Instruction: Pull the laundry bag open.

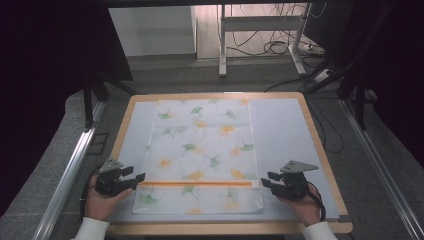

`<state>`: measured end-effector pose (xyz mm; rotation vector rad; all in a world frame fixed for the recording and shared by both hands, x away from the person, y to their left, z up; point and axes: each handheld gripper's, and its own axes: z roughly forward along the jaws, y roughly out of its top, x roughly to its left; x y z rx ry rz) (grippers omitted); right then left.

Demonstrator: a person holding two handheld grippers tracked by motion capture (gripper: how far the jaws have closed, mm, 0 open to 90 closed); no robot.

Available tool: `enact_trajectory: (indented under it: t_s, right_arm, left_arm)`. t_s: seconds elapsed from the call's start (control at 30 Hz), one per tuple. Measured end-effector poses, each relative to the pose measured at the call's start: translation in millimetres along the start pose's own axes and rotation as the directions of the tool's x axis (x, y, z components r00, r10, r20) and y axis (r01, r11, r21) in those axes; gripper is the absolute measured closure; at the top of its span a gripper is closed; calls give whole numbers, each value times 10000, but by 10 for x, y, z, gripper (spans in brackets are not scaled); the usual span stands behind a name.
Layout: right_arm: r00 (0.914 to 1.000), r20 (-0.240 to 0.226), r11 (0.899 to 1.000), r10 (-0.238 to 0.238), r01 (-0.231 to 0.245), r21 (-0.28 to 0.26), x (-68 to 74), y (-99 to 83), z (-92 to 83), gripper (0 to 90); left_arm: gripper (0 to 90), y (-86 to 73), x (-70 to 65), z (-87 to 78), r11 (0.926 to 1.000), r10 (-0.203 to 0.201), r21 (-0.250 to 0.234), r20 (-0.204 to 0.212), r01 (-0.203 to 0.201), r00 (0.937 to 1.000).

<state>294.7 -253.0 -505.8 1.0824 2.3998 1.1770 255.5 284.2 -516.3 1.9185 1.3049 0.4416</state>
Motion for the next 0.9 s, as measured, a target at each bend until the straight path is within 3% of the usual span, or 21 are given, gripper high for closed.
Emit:
enact_trajectory:
  t_s: [0.23,0.3,0.37,0.47,0.7,0.9]
  right_arm:
    - [9989,410,9996,222,-216,-159,-203,-72,-117,512]
    - [9974,524,9985,503,-490,-252,-294,-112,-164,498]
    - [9945,703,9967,776,-759,-274,-369,-162,-221,486]
    - [9936,787,9961,812,-783,-397,-425,-201,-276,466]
    - [9956,707,9978,619,-601,-275,-427,-189,-242,428]
    - [9958,750,9983,529,-507,-299,-421,-173,-226,400]
  left_arm:
    - [371,-14,25,-74,9988,171,-460,-289,-184,9994]
    - [370,-32,34,-88,9985,233,-485,-369,-251,9990]
    - [370,-50,52,-102,9982,166,-564,-407,-189,9990]
    - [369,-65,68,-115,9978,117,-647,-568,-154,9983]
    - [357,-75,36,-68,9981,350,-486,-758,-388,9965]
    - [339,-100,43,-59,9982,280,-506,-766,-319,9967]
